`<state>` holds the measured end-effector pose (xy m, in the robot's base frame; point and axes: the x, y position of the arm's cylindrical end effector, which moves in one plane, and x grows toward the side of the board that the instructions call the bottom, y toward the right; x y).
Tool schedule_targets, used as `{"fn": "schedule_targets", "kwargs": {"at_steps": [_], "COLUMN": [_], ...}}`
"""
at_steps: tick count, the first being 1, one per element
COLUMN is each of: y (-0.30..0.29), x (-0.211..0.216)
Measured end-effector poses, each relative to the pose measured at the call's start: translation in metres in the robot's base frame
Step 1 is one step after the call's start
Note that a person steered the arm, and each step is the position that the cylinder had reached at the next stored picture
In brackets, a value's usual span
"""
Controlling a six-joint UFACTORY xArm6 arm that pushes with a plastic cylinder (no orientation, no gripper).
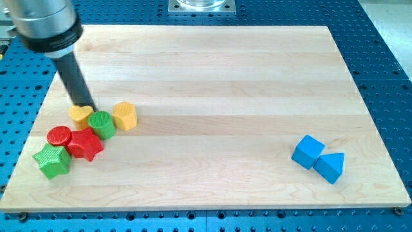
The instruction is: Move the green circle and yellow blocks into the red star
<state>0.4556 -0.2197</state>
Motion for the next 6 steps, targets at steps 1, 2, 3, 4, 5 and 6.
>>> {"fn": "schedule_targets", "kwargs": {"at_steps": [1,2,3,4,5,6], "y": [0.0,0.04,0.102,0.084,0.057,0.119], "x": [-0.013,-0.043,-0.028,0.012,0.031,0.01]}}
